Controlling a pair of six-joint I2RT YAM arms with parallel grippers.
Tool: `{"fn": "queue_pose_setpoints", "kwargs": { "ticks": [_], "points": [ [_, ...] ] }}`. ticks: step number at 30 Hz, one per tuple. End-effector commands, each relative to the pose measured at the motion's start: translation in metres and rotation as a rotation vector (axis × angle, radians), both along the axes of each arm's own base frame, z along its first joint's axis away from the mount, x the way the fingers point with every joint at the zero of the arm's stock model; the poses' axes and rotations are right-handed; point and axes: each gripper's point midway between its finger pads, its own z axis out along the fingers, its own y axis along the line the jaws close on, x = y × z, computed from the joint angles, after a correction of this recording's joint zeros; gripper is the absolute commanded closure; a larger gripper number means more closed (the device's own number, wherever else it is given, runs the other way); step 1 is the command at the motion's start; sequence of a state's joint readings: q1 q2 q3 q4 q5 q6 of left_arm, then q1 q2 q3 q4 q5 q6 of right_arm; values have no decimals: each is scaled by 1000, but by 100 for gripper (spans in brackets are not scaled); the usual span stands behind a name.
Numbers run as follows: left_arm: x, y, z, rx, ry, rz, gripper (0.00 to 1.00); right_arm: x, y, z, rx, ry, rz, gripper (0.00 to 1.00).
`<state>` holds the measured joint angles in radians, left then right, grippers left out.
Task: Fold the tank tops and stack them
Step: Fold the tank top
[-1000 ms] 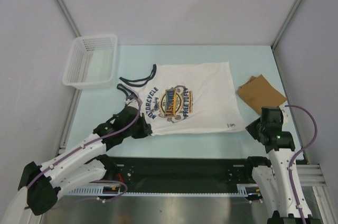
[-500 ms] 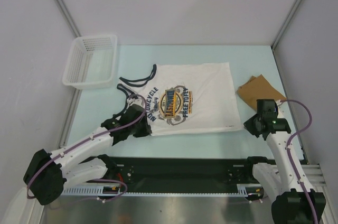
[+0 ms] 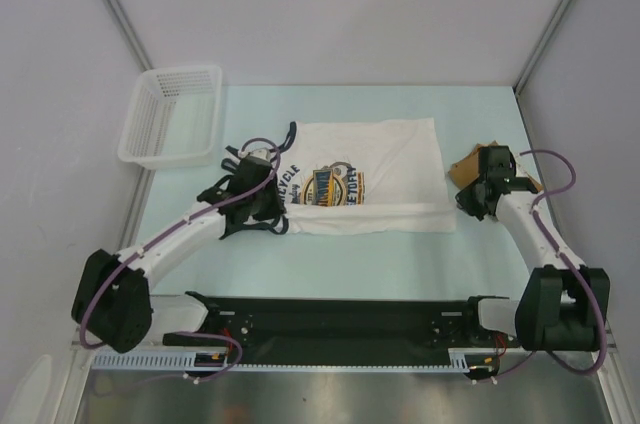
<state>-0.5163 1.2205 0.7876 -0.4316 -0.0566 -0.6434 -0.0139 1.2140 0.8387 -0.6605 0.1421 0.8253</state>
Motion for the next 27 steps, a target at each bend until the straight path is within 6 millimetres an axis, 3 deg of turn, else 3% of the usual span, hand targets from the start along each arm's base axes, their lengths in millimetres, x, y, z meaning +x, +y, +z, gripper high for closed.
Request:
{"fn": "queue_pose_setpoints", "kwargs": {
  "ticks": [1,3,8,14,22,23,27],
  "points": [
    [28,-8,7,10,-31,-36,98,40,-6,21,-36,-93,4,100],
    [39,-6,0,22,-11,-22,99,51,-7,15,-38,-84,2,100],
    [59,-1,4,22,-31,18,99,78,-5,11,-29,-70,9,100],
    [75,6,1,39,-19,36,99,93,2,-6,3,-53,14,100],
    [94,11,-12,54,4,58,98,118,1,-10,-3,-43,0,100],
    [95,10,-18,55,18,54,98,119,10,-12,-10,-38,17,100],
    [109,4,-18,48,14,44,92,128,3,-16,-38,-26,-22,100]
  ]
}}
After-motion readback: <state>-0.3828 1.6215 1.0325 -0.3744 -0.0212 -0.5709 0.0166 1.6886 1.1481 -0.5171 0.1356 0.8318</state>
